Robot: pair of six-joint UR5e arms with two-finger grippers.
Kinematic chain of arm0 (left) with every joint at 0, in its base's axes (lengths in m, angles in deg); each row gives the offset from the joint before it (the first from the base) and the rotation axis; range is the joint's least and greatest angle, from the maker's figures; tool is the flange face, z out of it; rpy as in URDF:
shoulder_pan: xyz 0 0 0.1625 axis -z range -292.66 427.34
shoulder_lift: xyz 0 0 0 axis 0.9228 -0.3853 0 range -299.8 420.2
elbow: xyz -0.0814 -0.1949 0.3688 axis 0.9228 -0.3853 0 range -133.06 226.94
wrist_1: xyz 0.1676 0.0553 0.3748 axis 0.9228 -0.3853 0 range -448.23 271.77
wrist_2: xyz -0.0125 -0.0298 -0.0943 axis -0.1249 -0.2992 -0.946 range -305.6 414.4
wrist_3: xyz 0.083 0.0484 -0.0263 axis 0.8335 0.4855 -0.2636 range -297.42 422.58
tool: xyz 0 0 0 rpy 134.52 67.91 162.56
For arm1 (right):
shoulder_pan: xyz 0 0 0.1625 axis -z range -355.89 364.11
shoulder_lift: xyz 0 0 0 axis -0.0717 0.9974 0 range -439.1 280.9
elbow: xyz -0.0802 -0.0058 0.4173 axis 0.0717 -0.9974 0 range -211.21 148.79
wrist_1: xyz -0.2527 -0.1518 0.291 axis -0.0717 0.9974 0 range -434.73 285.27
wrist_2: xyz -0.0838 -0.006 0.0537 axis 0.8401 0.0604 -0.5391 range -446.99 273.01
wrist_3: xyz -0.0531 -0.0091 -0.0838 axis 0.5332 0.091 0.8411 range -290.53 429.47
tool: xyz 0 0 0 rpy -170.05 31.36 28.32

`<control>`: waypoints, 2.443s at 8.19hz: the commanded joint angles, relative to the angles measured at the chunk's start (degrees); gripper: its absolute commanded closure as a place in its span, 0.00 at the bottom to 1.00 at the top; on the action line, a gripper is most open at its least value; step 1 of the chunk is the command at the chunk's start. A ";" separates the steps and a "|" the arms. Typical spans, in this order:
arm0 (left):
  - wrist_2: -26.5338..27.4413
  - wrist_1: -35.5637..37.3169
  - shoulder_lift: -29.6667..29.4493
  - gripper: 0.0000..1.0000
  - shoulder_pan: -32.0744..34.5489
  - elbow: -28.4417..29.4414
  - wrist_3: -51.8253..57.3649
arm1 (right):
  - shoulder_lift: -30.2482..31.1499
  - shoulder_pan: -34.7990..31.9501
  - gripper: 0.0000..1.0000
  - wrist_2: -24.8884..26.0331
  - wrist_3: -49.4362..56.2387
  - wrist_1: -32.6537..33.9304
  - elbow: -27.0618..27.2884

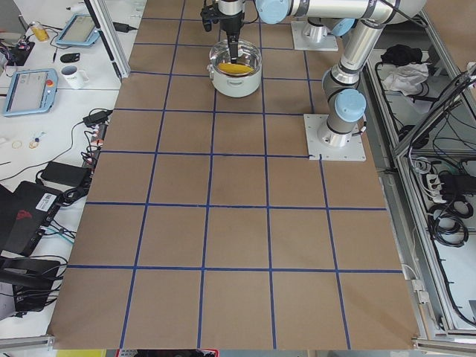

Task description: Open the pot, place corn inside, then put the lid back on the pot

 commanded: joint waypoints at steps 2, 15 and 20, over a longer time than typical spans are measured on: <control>-1.00 0.53 0.13 0.00 0.03 -0.03 0.04 | 0.29 -0.02 0.66 -1.46 -0.43 0.84 1.99; -0.47 4.67 0.30 0.00 0.11 -0.56 0.22 | 0.29 -0.02 0.57 -1.30 0.27 1.90 1.99; -0.48 4.75 -0.83 0.00 0.11 -0.56 -0.57 | 0.29 0.33 0.56 -1.03 1.32 1.81 2.08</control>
